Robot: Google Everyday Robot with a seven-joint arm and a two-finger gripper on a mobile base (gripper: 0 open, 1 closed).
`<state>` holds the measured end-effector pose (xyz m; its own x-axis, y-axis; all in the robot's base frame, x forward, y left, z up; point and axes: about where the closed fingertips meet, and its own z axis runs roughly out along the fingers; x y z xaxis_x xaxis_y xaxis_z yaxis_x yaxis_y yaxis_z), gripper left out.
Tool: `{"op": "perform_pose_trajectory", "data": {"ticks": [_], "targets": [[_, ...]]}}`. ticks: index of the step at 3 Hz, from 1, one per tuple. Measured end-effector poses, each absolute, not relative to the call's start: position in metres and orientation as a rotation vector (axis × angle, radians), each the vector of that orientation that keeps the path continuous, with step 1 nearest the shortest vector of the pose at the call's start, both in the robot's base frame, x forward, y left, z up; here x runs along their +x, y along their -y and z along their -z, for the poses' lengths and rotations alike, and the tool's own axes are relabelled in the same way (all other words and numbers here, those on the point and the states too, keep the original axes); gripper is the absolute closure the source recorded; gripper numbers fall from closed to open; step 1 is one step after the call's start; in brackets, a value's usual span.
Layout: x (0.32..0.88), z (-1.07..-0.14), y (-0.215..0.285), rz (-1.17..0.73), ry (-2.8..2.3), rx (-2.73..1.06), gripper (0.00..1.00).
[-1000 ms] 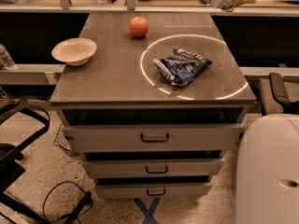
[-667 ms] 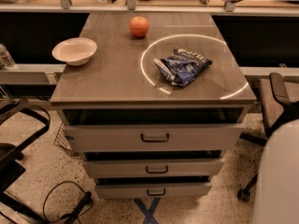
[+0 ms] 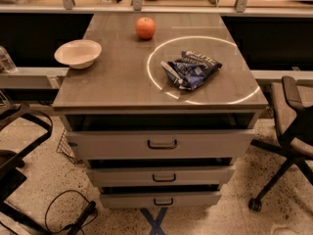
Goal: Move brown chip bag near paper bowl
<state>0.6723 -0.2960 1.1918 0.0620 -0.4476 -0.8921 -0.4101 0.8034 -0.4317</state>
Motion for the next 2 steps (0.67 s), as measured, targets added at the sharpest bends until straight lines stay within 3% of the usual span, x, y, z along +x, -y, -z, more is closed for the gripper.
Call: {"op": "perform_pose_trajectory", "data": {"ticks": [1, 2], "targets": [[0.616, -1.183, 0.282, 0.005, -1.525, -0.746, 1.00], [0.602, -1.120, 0.246, -0.124, -1.576, -0.850, 1.00]]}}
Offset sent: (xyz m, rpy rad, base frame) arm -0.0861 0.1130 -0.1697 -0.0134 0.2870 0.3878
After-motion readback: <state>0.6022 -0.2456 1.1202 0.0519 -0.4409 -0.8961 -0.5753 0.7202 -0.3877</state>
